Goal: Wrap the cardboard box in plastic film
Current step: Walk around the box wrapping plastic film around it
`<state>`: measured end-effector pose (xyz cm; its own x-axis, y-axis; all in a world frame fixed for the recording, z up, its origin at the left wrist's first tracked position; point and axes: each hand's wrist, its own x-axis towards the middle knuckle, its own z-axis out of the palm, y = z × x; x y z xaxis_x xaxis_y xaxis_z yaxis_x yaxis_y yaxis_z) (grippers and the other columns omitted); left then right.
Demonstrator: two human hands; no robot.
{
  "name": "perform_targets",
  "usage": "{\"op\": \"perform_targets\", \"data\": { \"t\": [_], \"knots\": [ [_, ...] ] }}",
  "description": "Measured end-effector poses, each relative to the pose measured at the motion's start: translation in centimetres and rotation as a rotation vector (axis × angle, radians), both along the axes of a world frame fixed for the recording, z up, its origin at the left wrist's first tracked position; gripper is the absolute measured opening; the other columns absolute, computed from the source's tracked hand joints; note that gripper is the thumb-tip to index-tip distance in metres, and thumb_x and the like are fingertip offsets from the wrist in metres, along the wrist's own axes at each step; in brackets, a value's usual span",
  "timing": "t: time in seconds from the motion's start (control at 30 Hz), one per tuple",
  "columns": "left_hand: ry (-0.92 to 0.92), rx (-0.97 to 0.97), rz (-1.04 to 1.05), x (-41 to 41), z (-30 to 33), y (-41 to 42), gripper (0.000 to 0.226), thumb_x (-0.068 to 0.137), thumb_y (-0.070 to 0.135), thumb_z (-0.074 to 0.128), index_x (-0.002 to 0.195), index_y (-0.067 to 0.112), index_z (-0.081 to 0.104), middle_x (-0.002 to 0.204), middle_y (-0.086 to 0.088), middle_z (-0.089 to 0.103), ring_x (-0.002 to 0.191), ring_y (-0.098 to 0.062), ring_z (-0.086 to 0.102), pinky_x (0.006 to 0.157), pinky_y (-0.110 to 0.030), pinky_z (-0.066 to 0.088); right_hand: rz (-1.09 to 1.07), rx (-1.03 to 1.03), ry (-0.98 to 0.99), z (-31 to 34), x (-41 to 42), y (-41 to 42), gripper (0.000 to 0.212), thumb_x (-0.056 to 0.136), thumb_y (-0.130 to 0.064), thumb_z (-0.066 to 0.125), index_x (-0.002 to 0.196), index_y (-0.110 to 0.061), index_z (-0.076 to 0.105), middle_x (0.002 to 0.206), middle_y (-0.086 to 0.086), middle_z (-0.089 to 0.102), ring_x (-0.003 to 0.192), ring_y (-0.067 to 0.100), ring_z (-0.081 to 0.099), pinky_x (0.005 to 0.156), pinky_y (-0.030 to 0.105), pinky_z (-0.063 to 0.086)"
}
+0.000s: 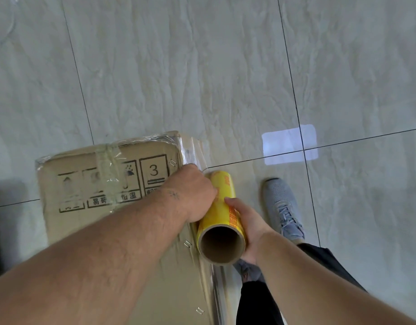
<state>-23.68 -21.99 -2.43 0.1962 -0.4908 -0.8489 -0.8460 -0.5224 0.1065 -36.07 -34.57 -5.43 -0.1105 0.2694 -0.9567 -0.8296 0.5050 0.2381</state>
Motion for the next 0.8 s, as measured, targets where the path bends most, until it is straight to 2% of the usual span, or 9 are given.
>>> {"op": "perform_targets", "data": {
  "t": [0.17, 0.27, 0.33, 0.4, 0.5, 0.57, 0.63, 0.7, 0.8],
  "knots": [
    [-0.032, -0.011, -0.067, -0.7, 0.6, -1.5, 0.028, 0.095, 0.029, 0.057, 0.119, 0.023, 0.070, 0.121, -0.001, 0.061, 0.119, -0.025, 0.054, 0.099, -0.043, 0.041, 0.470, -0.171, -0.111, -0.2, -1.4, -0.7, 0.101, 0.067, -0.057, 0.088, 0.154, -0.030, 0.044, 0.122, 0.021, 0.073, 0.100, 0.041, 0.080, 0.097, 0.062, 0.065],
    [-0.002, 0.002, -0.090, -1.8, 0.4, -1.8, 0.029, 0.097, 0.031, 0.057, 0.122, 0.023, 0.070, 0.123, 0.000, 0.060, 0.119, -0.025, 0.052, 0.102, -0.045, 0.040, 0.641, -0.203, -0.148, 0.2, -1.8, -0.1, 0.116, 0.064, -0.065, 0.087, 0.161, -0.028, 0.036, 0.130, 0.017, 0.068, 0.110, 0.038, 0.075, 0.105, 0.057, 0.062],
    [0.014, 0.059, -0.116, -2.9, 0.1, -1.4, 0.022, 0.097, 0.030, 0.058, 0.112, 0.023, 0.073, 0.110, 0.001, 0.065, 0.105, -0.025, 0.059, 0.097, -0.044, 0.043, 0.699, -0.196, -0.152, -0.3, -1.6, 0.9, 0.127, 0.057, -0.077, 0.074, 0.168, -0.031, 0.030, 0.144, 0.014, 0.064, 0.120, 0.037, 0.072, 0.112, 0.055, 0.057],
    [0.007, 0.098, -0.171, -3.7, 0.1, -0.6, 0.016, 0.095, 0.026, 0.059, 0.102, 0.022, 0.074, 0.094, 0.002, 0.068, 0.077, -0.025, 0.053, 0.084, -0.041, 0.046, 0.701, -0.177, -0.173, -1.4, -1.6, 1.4, 0.117, 0.066, -0.079, 0.056, 0.171, -0.035, 0.027, 0.155, 0.013, 0.058, 0.131, 0.037, 0.067, 0.117, 0.054, 0.052],
    [-0.022, 0.076, -0.163, -4.1, 0.2, 0.1, 0.013, 0.097, 0.025, 0.059, 0.103, 0.020, 0.070, 0.089, 0.002, 0.068, 0.070, -0.025, 0.041, 0.071, -0.039, 0.041, 0.532, -0.206, -0.058, -1.6, -2.0, 0.8, 0.095, 0.078, -0.072, 0.056, 0.163, -0.032, 0.044, 0.143, 0.016, 0.070, 0.118, 0.038, 0.076, 0.107, 0.056, 0.060],
    [-0.032, 0.057, -0.108, -4.1, 0.0, 0.1, 0.016, 0.098, 0.025, 0.056, 0.107, 0.019, 0.068, 0.090, -0.001, 0.067, 0.071, -0.025, 0.039, 0.075, -0.039, 0.046, 0.281, -0.159, 0.047, -1.0, -3.1, 0.2, 0.086, 0.081, -0.067, 0.076, 0.151, -0.020, 0.056, 0.121, 0.022, 0.080, 0.099, 0.039, 0.083, 0.092, 0.057, 0.067],
    [-0.038, 0.049, -0.068, -4.2, -0.1, -0.2, 0.020, 0.099, 0.026, 0.051, 0.109, 0.019, 0.067, 0.092, -0.002, 0.067, 0.071, -0.026, 0.041, 0.086, -0.043, 0.051, 0.066, -0.072, 0.066, -0.3, -4.2, 0.1, 0.080, 0.086, -0.059, 0.085, 0.145, -0.011, 0.060, 0.115, 0.027, 0.082, 0.098, 0.042, 0.083, 0.089, 0.057, 0.067],
    [-0.034, 0.054, -0.061, -4.3, 0.2, -0.7, 0.024, 0.101, 0.028, 0.047, 0.110, 0.021, 0.068, 0.100, 0.000, 0.070, 0.081, -0.026, 0.053, 0.094, -0.043, 0.047, -0.077, -0.008, 0.070, -0.2, -5.1, 0.6, 0.080, 0.085, -0.052, 0.087, 0.145, -0.008, 0.060, 0.118, 0.030, 0.080, 0.103, 0.044, 0.081, 0.091, 0.056, 0.065],
    [-0.036, 0.056, -0.102, -4.4, 0.6, -1.2, 0.027, 0.102, 0.033, 0.046, 0.116, 0.026, 0.069, 0.115, 0.002, 0.066, 0.107, -0.025, 0.062, 0.097, -0.042, 0.041, -0.121, 0.011, 0.070, -0.3, -5.5, 1.0, 0.083, 0.080, -0.047, 0.091, 0.145, -0.008, 0.060, 0.119, 0.030, 0.080, 0.105, 0.044, 0.080, 0.096, 0.058, 0.064]
  ]
}}
